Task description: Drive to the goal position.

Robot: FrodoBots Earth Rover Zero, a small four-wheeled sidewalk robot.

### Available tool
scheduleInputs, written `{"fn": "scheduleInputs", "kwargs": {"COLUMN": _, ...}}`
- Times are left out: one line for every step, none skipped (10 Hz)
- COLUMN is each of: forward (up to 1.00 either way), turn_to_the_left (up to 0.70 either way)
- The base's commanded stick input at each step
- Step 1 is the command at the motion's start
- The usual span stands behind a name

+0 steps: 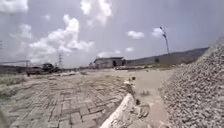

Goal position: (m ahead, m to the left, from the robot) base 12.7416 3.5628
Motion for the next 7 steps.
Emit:
{"fn": "scheduleInputs", "kwargs": {"forward": 0.0, "turn_to_the_left": -0.7}}
{"fn": "scheduleInputs", "kwargs": {"forward": 0.0, "turn_to_the_left": -0.67}}
{"fn": "scheduleInputs", "kwargs": {"forward": 0.0, "turn_to_the_left": -0.53}}
{"fn": "scheduleInputs", "kwargs": {"forward": 0.0, "turn_to_the_left": -0.45}}
{"fn": "scheduleInputs", "kwargs": {"forward": 0.0, "turn_to_the_left": -0.45}}
{"fn": "scheduleInputs", "kwargs": {"forward": 0.0, "turn_to_the_left": -0.45}}
{"fn": "scheduleInputs", "kwargs": {"forward": 0.0, "turn_to_the_left": -0.45}}
